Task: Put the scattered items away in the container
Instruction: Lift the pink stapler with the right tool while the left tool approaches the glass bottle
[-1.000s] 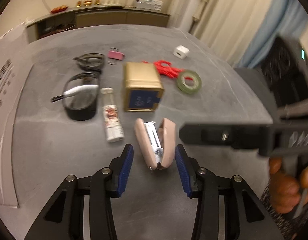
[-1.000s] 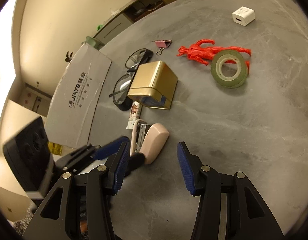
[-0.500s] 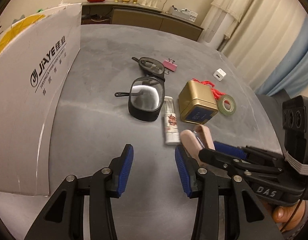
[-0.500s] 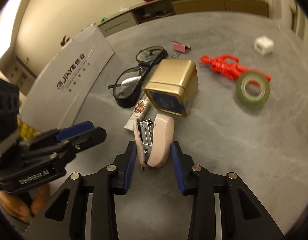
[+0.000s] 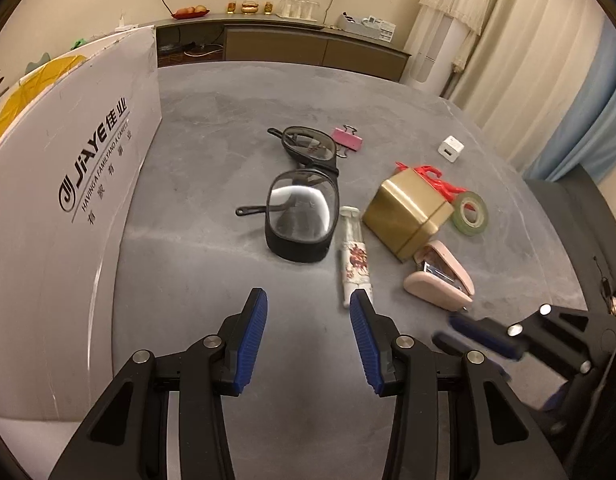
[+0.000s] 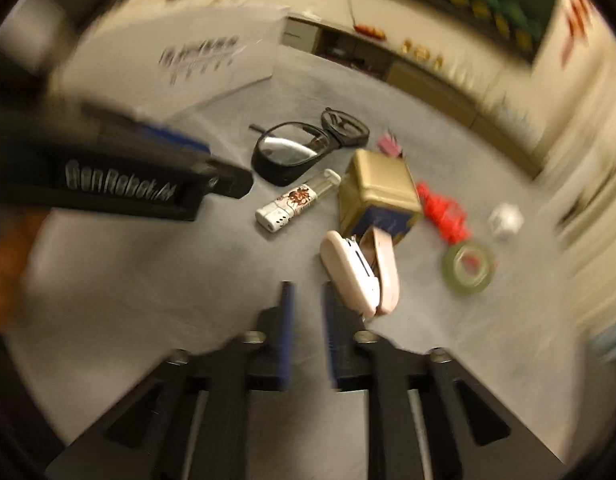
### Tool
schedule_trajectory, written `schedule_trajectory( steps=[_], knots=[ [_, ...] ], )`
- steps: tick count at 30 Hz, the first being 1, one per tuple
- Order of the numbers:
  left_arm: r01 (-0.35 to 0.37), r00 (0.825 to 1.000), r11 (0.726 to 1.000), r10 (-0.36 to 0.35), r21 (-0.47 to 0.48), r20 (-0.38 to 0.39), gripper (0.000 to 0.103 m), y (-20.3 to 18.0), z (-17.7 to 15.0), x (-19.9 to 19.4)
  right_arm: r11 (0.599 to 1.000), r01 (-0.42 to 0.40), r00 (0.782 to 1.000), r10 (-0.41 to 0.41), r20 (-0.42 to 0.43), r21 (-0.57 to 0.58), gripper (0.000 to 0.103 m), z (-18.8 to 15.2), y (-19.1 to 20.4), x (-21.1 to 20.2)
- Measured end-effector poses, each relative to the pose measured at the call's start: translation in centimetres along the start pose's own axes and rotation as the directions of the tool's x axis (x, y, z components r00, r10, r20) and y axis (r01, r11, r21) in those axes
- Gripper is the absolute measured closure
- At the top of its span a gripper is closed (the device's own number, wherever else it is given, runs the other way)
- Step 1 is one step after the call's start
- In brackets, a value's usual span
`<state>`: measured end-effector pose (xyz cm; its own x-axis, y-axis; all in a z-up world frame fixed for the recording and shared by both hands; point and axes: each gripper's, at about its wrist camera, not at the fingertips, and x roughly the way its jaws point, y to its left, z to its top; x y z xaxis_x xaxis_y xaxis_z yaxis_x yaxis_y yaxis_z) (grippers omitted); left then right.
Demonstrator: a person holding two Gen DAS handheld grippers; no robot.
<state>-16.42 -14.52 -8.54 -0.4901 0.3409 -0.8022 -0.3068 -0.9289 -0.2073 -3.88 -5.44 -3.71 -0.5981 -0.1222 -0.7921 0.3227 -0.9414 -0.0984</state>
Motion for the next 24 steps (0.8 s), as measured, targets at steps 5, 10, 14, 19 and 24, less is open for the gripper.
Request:
schedule_trajectory(
  steps=[5, 10, 14, 19, 24],
  knots=[
    [-0.011, 1.0, 1.0, 0.012, 0.005, -0.007, 0.058, -0.3, 0.5, 0.6, 0.917, -0.197, 0.98, 0.189, 0.058, 0.348, 0.053, 0.2, -7.7, -0.3],
    [-0.01, 1.0, 0.999, 0.011, 0.042, -0.019, 0.058, -1.4, 0.4, 1.4, 0.895, -0.224, 0.973, 0.229, 0.034, 0.387, 0.053, 0.5, -8.5, 2.4],
    [-0.009, 1.0, 0.998, 0.01, 0.066, -0.017, 0.058, -2.2, 0.8, 1.9, 0.906, -0.217, 0.975, 0.218, 0.039, 0.363, 0.055, 0.9, -7.5, 4.1],
    [-0.018, 0.999, 0.998, 0.02, 0.065, -0.035, 0.058, -2.2, 1.2, 2.9, 0.949, -0.151, 0.988, 0.157, 0.0, 0.275, 0.061, 0.7, -5.9, 3.7],
    [0.014, 0.998, 0.995, -0.008, 0.1, -0.057, 0.058, -3.5, 1.6, 3.8, 0.991, 0.104, 0.994, -0.103, -0.023, 0.082, 0.061, 0.0, -4.2, 1.2]
  ],
)
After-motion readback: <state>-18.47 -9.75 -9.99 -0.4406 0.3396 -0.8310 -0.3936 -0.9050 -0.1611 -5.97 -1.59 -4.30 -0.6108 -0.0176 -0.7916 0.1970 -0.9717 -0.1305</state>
